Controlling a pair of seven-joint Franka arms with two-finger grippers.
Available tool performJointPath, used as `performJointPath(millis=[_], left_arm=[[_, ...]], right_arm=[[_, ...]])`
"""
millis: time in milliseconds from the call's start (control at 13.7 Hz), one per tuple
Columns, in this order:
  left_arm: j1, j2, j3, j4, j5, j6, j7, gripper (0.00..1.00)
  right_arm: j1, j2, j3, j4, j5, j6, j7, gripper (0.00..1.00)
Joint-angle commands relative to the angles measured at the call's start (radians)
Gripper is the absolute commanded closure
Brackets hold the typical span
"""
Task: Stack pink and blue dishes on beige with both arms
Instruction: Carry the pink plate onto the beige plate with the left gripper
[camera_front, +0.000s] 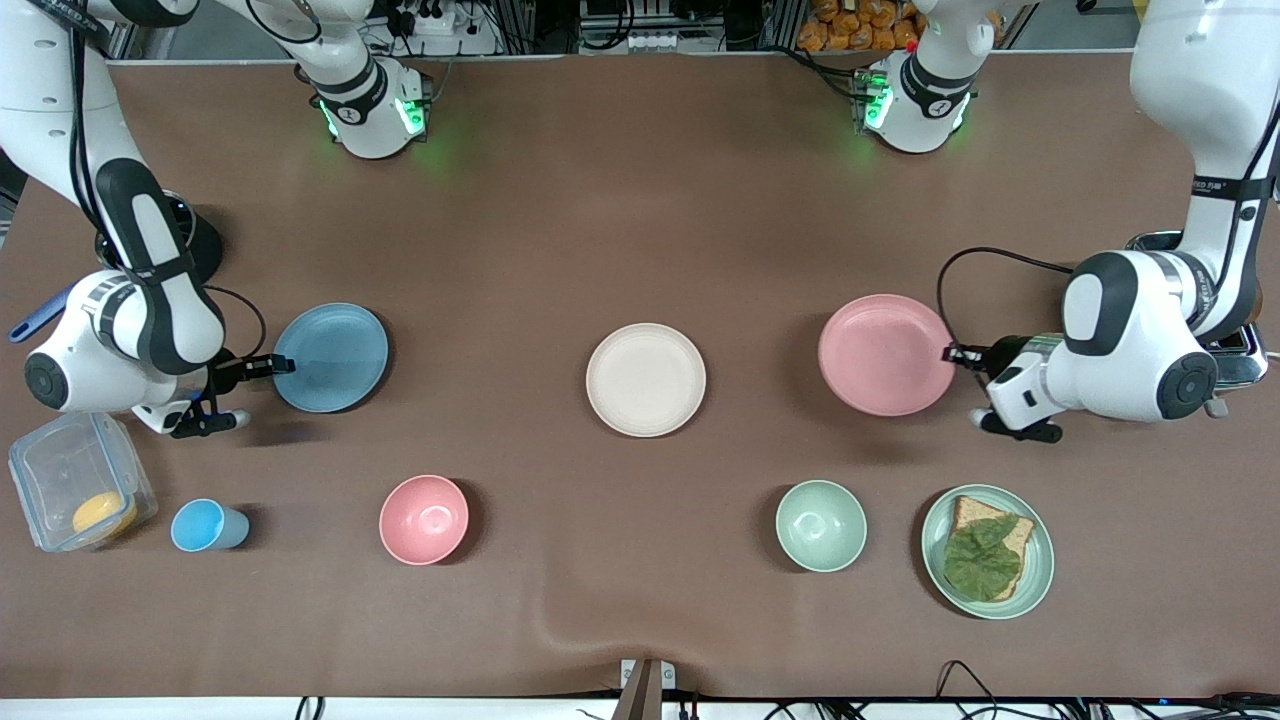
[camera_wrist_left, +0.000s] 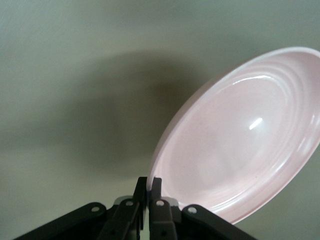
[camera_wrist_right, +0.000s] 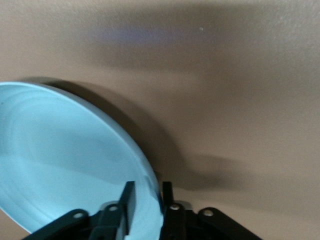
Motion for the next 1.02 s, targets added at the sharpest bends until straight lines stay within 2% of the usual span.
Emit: performJointPath(millis=[0, 219, 584, 730, 949], left_arm=[[-0.057, 0.075, -0.083, 0.109, -0.046, -0.036, -0.155, 1.0], [-0.201, 0.168, -0.082, 0.204, -0.131, 0.066, -0.247, 1.0], [-0.357, 0.276, -0.082, 0.204, -0.135, 0.341, -0.361, 1.0], [-0.397, 0.29, -0.074, 0.202, -0.131, 0.377, -0.393, 1.0], [-0.404, 0.306, -0.074, 0.198, -0.122, 0.378, -0.387, 1.0]], right_arm=[[-0.005, 0.001, 0.006, 0.027, 0.022, -0.029, -0.014, 1.0], [-0.004, 0.0, 0.006, 0.087, 0.024, -0.119, -0.007, 1.0], [0.019, -0.006, 0.007, 0.165, 0.033, -0.236, 0.029, 1.0], [0.033, -0.006, 0.009, 0.187, 0.036, -0.267, 0.045, 1.0], [0.079, -0.008, 0.009, 0.204, 0.061, -0.29, 0.099, 1.0]])
